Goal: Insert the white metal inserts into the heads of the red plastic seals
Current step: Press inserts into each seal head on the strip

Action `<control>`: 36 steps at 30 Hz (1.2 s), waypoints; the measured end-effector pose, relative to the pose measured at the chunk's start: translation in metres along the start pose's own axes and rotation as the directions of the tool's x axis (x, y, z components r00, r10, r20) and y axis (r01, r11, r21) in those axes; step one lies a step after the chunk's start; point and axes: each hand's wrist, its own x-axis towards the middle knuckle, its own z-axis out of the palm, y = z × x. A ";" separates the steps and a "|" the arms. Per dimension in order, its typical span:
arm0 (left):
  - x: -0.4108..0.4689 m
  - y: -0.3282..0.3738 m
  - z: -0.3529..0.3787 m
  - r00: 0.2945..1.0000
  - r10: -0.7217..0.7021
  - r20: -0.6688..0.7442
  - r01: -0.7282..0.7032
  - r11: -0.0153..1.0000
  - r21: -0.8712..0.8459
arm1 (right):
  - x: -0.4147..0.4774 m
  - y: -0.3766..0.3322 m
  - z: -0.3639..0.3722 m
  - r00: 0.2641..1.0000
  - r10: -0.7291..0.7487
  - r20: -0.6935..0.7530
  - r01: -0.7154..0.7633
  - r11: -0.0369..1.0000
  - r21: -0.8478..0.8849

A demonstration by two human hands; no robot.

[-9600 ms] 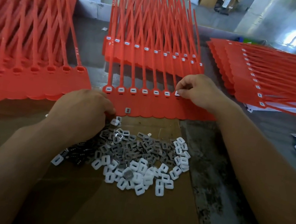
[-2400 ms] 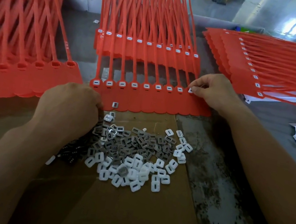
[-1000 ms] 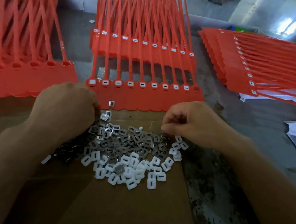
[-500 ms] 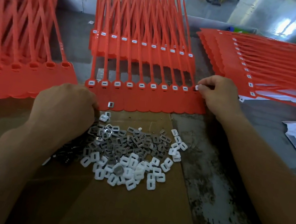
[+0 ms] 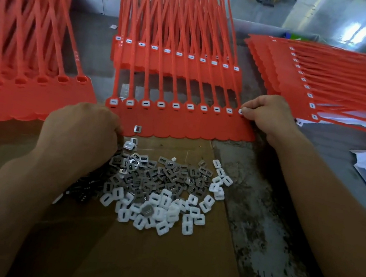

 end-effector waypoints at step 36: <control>0.005 -0.004 0.002 0.998 0.041 0.046 -0.043 0.997 0.059 | -0.029 0.004 0.013 0.932 -0.356 0.063 0.301 0.668 -0.681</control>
